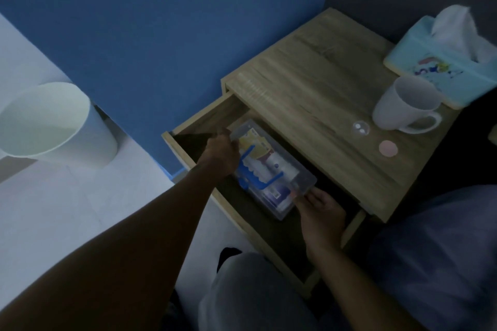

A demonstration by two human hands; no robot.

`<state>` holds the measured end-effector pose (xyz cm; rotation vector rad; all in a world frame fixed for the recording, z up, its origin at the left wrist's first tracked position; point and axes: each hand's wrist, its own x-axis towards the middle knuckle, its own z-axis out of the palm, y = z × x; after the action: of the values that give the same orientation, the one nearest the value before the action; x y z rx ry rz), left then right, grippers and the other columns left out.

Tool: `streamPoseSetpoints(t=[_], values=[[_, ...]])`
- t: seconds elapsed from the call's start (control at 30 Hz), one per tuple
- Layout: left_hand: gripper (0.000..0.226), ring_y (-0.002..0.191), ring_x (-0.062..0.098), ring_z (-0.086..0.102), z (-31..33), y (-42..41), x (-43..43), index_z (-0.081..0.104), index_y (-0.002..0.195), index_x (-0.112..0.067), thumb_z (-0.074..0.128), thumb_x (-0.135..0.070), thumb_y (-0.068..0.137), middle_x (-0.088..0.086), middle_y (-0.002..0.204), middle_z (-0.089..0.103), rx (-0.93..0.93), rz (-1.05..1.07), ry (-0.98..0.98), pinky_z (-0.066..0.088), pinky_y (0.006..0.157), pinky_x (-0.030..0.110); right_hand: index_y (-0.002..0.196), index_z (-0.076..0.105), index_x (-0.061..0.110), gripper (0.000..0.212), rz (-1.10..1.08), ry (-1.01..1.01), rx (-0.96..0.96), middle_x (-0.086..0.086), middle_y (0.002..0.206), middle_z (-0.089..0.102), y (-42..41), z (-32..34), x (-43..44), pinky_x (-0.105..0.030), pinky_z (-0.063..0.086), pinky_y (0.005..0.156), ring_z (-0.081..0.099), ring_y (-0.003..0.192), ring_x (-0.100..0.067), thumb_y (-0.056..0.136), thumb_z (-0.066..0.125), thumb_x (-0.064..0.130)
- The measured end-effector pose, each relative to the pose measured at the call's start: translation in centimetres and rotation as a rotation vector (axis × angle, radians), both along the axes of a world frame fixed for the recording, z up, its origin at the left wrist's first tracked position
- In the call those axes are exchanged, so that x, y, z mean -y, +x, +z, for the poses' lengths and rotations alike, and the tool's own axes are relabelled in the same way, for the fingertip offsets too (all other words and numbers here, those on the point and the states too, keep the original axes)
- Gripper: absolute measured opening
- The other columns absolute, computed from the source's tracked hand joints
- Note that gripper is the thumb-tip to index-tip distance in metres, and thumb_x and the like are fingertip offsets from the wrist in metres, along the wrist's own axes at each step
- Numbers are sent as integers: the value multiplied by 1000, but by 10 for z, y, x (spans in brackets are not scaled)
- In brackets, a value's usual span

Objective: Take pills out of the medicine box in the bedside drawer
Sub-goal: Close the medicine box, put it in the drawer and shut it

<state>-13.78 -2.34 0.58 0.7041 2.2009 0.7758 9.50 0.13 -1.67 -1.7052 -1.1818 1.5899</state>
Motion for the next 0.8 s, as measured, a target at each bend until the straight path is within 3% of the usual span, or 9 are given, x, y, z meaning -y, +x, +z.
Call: streamPoseSetpoints(t=[0.1, 0.2, 0.3, 0.43, 0.53, 0.63, 0.7, 0.8], values=[[35, 94, 20, 64, -9, -1, 4, 47, 128, -15, 53, -25, 95, 9, 113, 59, 38, 18, 9, 53, 68, 31, 111, 70, 21, 40, 8, -24, 13, 6, 100, 76, 3, -4, -6, -25, 58, 74, 72, 91, -5, 74, 84, 16], [36, 95, 21, 64, -15, -2, 6, 47, 128, -17, 54, -27, 94, 10, 115, 59, 28, 10, 17, 55, 70, 34, 109, 69, 21, 41, 21, -31, 27, 7, 97, 76, 6, -9, -5, -17, 56, 65, 72, 86, 0, 72, 86, 16], [37, 98, 22, 62, -18, -1, 6, 45, 129, -18, 53, -28, 94, 11, 118, 58, 4, -7, 24, 54, 71, 34, 110, 69, 20, 44, 18, -44, 34, 7, 98, 76, 6, -13, -4, -17, 55, 65, 72, 88, -2, 69, 87, 17], [42, 111, 27, 59, -12, 4, 8, 43, 133, -16, 52, -28, 94, 14, 129, 53, -39, -57, -11, 55, 87, 46, 101, 66, 30, 42, 60, -42, 71, 14, 90, 73, 5, -8, -7, -12, 50, 60, 68, 81, 6, 68, 89, 21], [50, 134, 32, 43, 0, 13, 14, 35, 144, -13, 48, -24, 97, 15, 148, 39, -127, -149, -20, 46, 102, 53, 101, 66, 30, 29, 152, 44, 171, 26, 92, 67, 12, 2, -8, -7, 43, 58, 59, 69, 16, 77, 82, 30], [63, 145, 30, 28, 13, 24, 26, 21, 152, -16, 48, -24, 97, 10, 159, 23, -171, -140, 13, 39, 109, 53, 115, 68, 16, 28, 295, 158, 308, 9, 108, 72, 23, 15, -13, -8, 38, 61, 53, 71, 13, 89, 70, 27], [60, 145, 29, 27, 20, 30, 37, 22, 152, -17, 47, -24, 98, 10, 158, 26, -187, -146, 48, 39, 110, 53, 123, 66, 12, 33, 398, 232, 383, -1, 120, 71, 32, 31, -17, -10, 39, 67, 55, 83, 4, 92, 64, 23], [55, 144, 27, 30, 26, 37, 56, 28, 150, -19, 46, -25, 99, 8, 157, 29, -209, -166, 72, 41, 109, 51, 126, 66, 15, 34, 564, 402, 439, -4, 117, 73, 47, 54, -22, -8, 43, 73, 60, 93, -1, 93, 62, 19]])
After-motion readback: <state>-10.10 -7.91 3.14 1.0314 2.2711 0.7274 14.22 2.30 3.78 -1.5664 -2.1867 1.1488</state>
